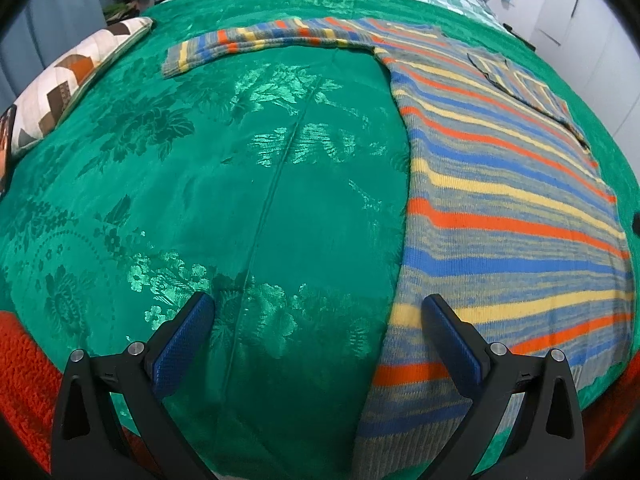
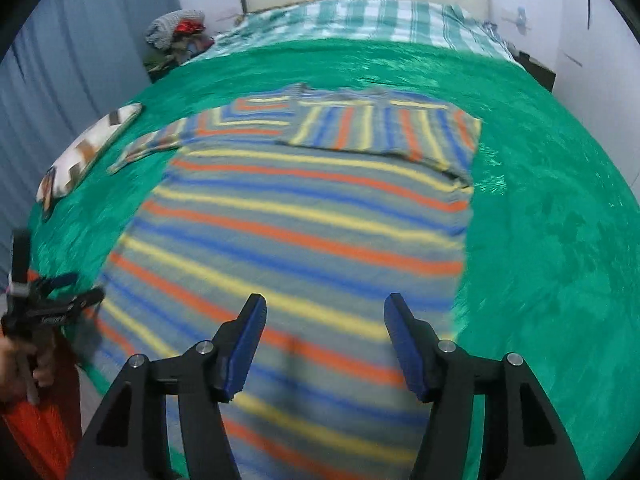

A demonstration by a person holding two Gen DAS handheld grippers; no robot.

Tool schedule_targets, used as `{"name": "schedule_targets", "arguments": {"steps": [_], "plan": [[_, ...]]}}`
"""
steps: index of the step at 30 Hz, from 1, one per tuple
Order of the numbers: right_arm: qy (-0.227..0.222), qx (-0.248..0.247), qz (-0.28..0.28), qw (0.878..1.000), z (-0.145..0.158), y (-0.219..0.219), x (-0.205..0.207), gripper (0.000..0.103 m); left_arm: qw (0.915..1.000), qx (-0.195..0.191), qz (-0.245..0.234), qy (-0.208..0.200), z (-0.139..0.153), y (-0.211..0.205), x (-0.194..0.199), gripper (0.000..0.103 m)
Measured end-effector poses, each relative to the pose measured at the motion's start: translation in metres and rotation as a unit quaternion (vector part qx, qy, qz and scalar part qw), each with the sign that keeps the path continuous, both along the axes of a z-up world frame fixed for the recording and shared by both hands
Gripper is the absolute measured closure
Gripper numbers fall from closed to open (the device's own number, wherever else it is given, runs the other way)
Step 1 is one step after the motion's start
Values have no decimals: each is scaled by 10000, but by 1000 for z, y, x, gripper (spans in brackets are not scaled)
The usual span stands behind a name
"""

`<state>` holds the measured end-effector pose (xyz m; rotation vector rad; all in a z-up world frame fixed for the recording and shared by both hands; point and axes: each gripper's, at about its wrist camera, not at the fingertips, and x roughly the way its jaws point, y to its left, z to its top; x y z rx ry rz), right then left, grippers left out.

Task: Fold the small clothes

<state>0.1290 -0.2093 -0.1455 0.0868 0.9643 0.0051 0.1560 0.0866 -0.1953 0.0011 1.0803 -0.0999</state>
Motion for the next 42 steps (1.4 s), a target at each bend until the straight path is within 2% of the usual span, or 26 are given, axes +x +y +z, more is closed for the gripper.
{"name": "schedule_targets", "arguments": {"steps": [3, 6, 11, 17, 20, 23, 42], "plan": [[-77, 113, -174, 9998, -9, 18, -18, 42, 10000, -12, -2, 14, 0, 0, 0, 0], [-65, -6, -267, 9996, -19, 33, -25, 41, 10000, 21, -13, 22, -1, -1, -1, 0], [91, -180, -233, 9995, -32, 39, -26, 41, 10000, 43, -23, 34, -1, -1, -1, 0], [281, -154, -260, 9991, -45, 38, -28, 41, 10000, 77, -35, 27, -2, -2, -1, 0], [363, -245, -195, 9989, -53, 44, -27, 35, 9999, 92, -36, 22, -3, -2, -1, 0], [359, -349, -119, 9987, -56, 50, -27, 30, 9999, 92, -37, 18, -3, -3, -2, 0], [372, -365, -68, 9986, -61, 55, -30, 22, 9999, 117, -49, -3, -3, -4, -2, 0]]}}
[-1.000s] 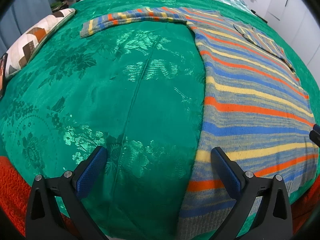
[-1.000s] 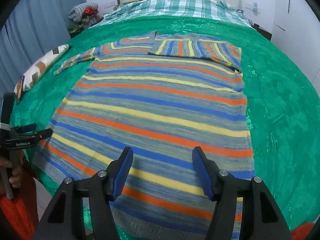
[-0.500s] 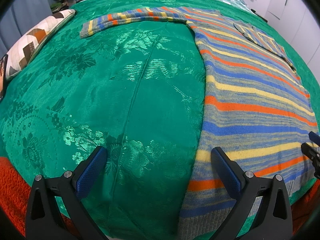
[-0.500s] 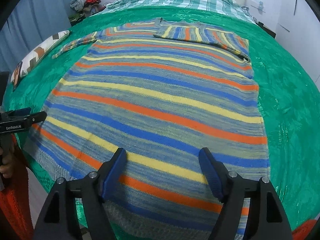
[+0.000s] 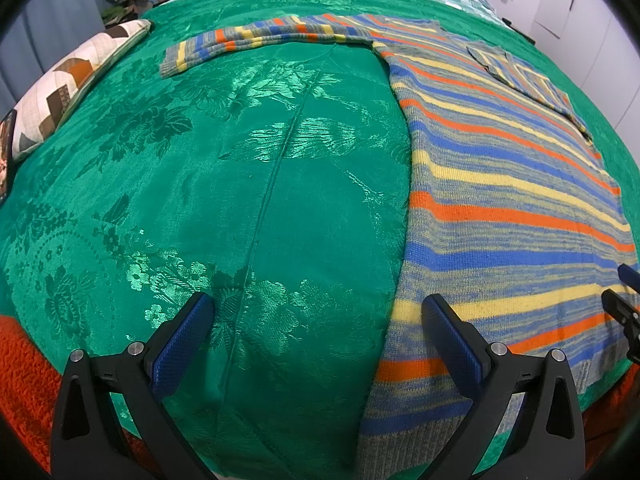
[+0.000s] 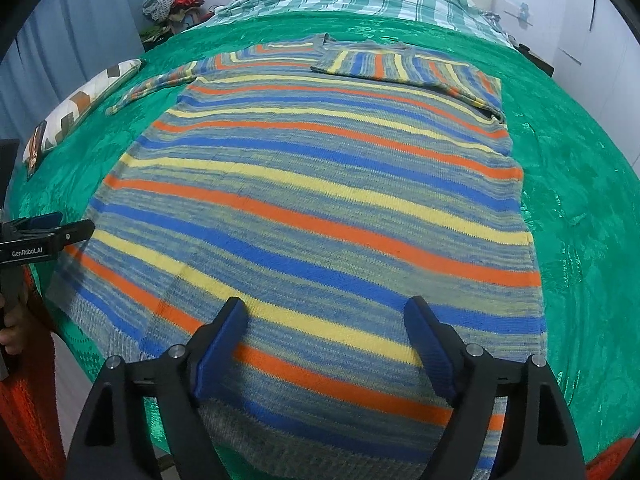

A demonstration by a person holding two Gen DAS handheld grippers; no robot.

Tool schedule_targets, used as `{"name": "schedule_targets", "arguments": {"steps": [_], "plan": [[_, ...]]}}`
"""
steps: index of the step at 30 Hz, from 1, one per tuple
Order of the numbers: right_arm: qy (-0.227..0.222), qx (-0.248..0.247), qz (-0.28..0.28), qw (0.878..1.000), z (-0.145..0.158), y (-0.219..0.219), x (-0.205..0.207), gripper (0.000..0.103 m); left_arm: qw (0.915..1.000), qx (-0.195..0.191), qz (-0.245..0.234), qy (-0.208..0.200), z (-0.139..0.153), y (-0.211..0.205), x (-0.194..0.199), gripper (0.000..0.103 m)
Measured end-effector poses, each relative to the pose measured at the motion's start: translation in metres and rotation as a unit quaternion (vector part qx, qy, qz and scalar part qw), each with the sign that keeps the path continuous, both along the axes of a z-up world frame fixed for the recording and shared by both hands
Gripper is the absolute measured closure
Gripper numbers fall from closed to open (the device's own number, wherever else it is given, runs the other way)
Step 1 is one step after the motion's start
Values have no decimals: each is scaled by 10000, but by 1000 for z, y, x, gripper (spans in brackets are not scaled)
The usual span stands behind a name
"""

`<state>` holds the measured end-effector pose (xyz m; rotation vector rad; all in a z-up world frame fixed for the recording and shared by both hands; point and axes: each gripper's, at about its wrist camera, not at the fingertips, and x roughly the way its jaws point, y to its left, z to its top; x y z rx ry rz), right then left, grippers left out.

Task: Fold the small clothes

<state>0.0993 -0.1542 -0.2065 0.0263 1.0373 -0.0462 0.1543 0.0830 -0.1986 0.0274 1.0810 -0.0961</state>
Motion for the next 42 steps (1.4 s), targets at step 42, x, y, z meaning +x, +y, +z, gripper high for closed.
{"name": "schedule_targets", "arguments": {"steps": [42], "plan": [[-372, 284, 265, 9986, 13, 9, -2, 22, 9875, -1298, 891, -49, 34, 71, 56, 1]]}}
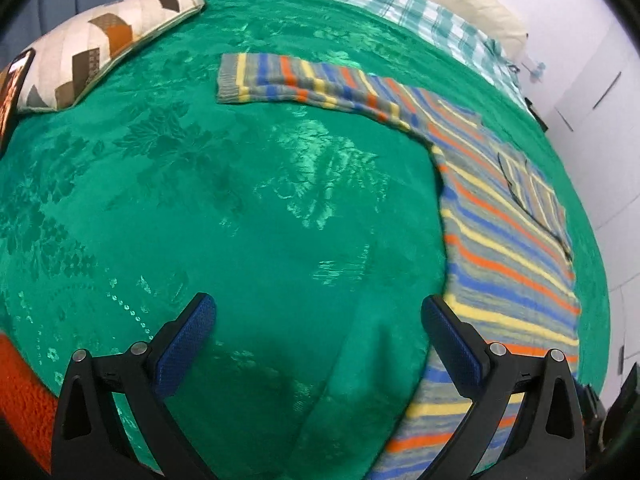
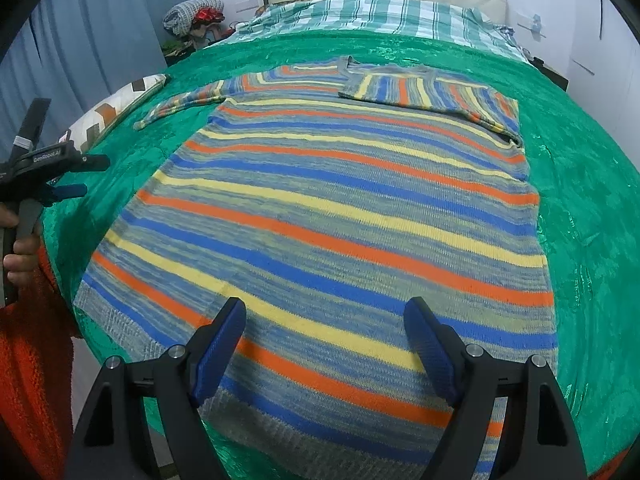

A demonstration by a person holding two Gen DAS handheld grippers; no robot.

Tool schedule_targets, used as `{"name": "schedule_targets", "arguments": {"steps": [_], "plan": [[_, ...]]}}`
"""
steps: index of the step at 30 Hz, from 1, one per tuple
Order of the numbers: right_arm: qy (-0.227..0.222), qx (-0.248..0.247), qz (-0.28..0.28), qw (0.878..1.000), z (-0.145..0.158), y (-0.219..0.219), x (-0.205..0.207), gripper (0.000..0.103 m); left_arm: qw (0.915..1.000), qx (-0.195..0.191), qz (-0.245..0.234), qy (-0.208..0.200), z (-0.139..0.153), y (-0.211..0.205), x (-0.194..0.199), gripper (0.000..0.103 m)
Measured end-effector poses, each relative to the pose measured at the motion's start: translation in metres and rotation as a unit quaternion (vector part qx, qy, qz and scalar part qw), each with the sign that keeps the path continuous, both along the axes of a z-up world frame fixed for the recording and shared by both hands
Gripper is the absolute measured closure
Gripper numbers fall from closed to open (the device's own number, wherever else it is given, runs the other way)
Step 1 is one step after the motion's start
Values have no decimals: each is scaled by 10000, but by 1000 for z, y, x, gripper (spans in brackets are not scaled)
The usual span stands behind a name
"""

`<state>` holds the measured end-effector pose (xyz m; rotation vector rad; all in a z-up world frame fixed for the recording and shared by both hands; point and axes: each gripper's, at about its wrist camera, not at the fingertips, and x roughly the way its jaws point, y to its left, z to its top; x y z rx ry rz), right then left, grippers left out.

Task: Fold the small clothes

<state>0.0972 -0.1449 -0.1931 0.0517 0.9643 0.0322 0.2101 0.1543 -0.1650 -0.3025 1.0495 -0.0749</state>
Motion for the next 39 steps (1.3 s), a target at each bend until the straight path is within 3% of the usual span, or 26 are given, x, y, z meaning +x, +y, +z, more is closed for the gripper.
{"name": "schedule_targets", "arguments": {"steps": [8, 12, 15, 17, 20, 23, 25, 29, 31, 32, 35, 39], "plan": [[-25, 192, -65, 9998, 5, -6, 2, 22, 9998, 196, -94, 46, -17, -6, -17, 1], [-252, 595, -268, 9975, 36, -48, 17, 22, 9996, 262, -91, -24, -17, -5, -18, 1], [-372, 131, -583, 9975, 59, -97, 45, 22, 9996, 275, -90, -15, -19, -5, -18, 1], [-191, -220, -677, 9973, 60, -128, 72, 22, 9995, 309, -69, -19, -20, -6, -18, 1], [-24, -831, -648, 9944, 46, -157, 111, 23, 9994, 340, -48, -21, -21, -7, -19, 1], [156, -1406, -316, 9894, 24, -161, 147, 24, 9992, 405, -28, -13, -22, -6, -21, 1], [343, -1779, -381, 9827, 4, -166, 169, 24, 9991, 428, -25, 2, -22, -5, -22, 1], [340, -1887, -1162, 9745, -13, -200, 183, 25, 9989, 472, -37, 32, -24, -4, -21, 1], [369, -1658, -1472, 9744, -17, -216, 180, 24, 9988, 489, -48, 31, -24, -5, -21, 1], [358, -1669, -1486, 9741, -17, -216, 180, 24, 9988, 489, -51, 32, -24, -4, -21, 1], [346, -2297, -1215, 9650, -16, -206, 179, 24, 9987, 510, -68, 62, -26, -5, -20, 1], [438, -2409, -1157, 9626, -15, -208, 178, 24, 9984, 548, -97, 55, -26, -6, -21, 1]]}}
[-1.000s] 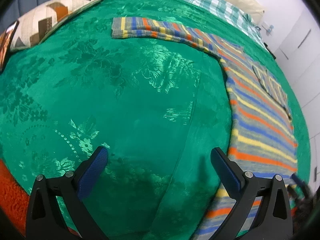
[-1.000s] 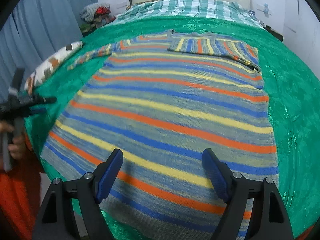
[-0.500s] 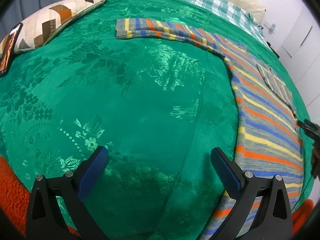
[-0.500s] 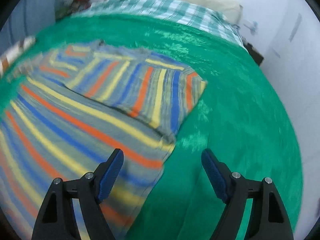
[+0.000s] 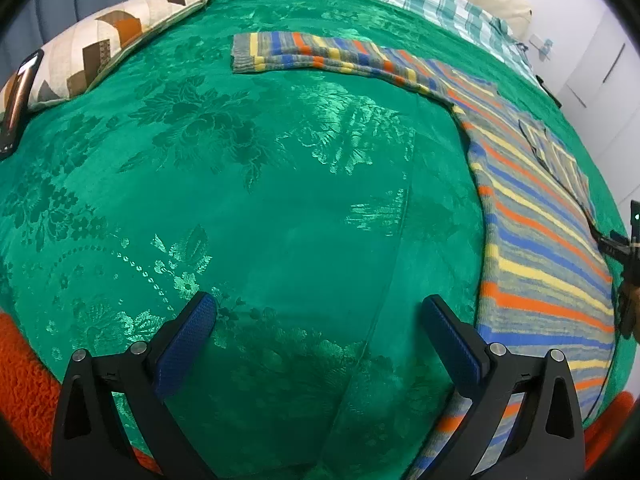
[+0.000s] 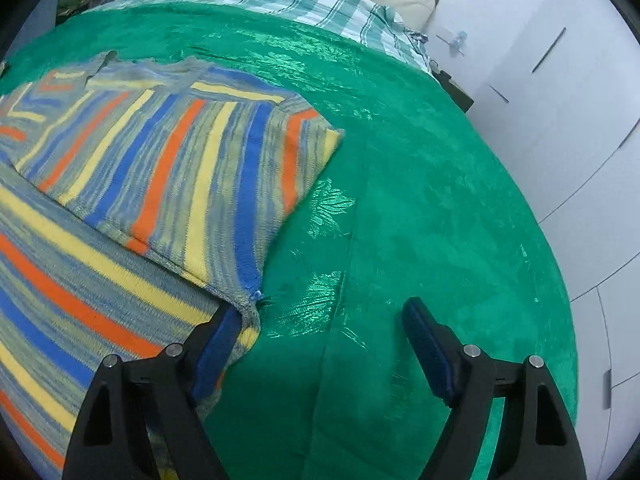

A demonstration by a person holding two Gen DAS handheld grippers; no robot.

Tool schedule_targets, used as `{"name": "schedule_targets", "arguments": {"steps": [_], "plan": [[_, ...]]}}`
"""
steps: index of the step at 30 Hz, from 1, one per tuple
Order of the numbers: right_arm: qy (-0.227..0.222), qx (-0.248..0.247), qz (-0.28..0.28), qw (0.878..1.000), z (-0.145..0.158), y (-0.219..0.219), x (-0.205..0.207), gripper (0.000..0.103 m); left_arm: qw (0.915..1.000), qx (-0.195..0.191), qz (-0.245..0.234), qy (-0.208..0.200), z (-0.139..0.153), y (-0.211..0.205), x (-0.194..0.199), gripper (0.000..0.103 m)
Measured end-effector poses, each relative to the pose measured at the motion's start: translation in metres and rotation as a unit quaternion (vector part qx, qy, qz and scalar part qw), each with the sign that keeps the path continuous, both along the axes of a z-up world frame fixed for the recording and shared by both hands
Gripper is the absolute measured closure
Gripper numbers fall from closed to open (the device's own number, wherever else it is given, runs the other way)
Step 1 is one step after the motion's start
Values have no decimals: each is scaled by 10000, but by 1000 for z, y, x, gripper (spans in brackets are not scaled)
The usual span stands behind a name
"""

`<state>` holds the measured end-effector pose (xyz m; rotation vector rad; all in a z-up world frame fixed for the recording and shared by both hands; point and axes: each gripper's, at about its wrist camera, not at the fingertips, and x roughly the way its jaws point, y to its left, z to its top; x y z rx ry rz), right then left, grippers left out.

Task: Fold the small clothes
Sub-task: 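Grasp the other sleeve cuff with the left gripper, then fold the held sleeve across the body and open the left gripper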

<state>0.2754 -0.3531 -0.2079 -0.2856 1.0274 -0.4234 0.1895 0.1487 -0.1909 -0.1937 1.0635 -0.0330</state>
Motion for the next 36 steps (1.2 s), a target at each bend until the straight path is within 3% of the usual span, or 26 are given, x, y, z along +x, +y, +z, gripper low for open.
{"name": "schedule_targets", "arguments": {"steps": [5, 8, 10, 13, 17, 19, 20, 21, 23, 25, 28, 31, 34, 36], "plan": [[35, -8, 99, 9999, 12, 12, -4, 24, 10000, -53, -14, 37, 3, 2, 1, 1], [-125, 34, 246, 9996, 25, 21, -23, 24, 9984, -568, 46, -49, 15, 17, 12, 1], [-322, 225, 306, 9988, 36, 27, -41, 23, 9947, -1000, 121, -197, 27, 33, 33, 1], [-641, 826, 319, 9940, 56, 39, -74, 22, 9840, -1697, 406, -362, 41, 67, 95, 1], [-957, 1439, 344, 9844, 67, 70, -116, 22, 9720, -2076, 1088, -185, 26, 103, 164, 5], [-1010, 1622, 356, 9809, 64, 86, -131, 22, 9632, -2380, 1248, 57, 8, 110, 186, 19], [-1022, 1699, 347, 9795, 62, 94, -138, 22, 9593, -2497, 1307, 196, -1, 111, 195, 36], [-1025, 1787, 337, 9780, 58, 102, -144, 22, 9573, -2541, 1354, 249, -9, 111, 199, 62], [-978, 1941, 327, 9755, 51, 114, -152, 22, 9564, -2538, 1429, 209, -13, 109, 199, 96], [-919, 2070, 351, 9734, 43, 122, -155, 22, 9595, -2382, 1505, 60, -8, 106, 195, 97], [-928, 2182, 411, 9706, 40, 130, -159, 22, 9764, -1759, 1217, -306, 24, 88, 197, 97], [-1029, 2191, 462, 9692, 41, 134, -162, 22, 9912, -932, 478, -811, 73, 49, 212, 97], [-1106, 2296, 346, 9664, 40, 129, -160, 22, 9906, -447, -429, -1216, 115, -6, 227, 97], [-1107, 2385, 247, 9645, 37, 124, -161, 22, 9801, -40, -1309, -1491, 142, -66, 232, 97]]}}
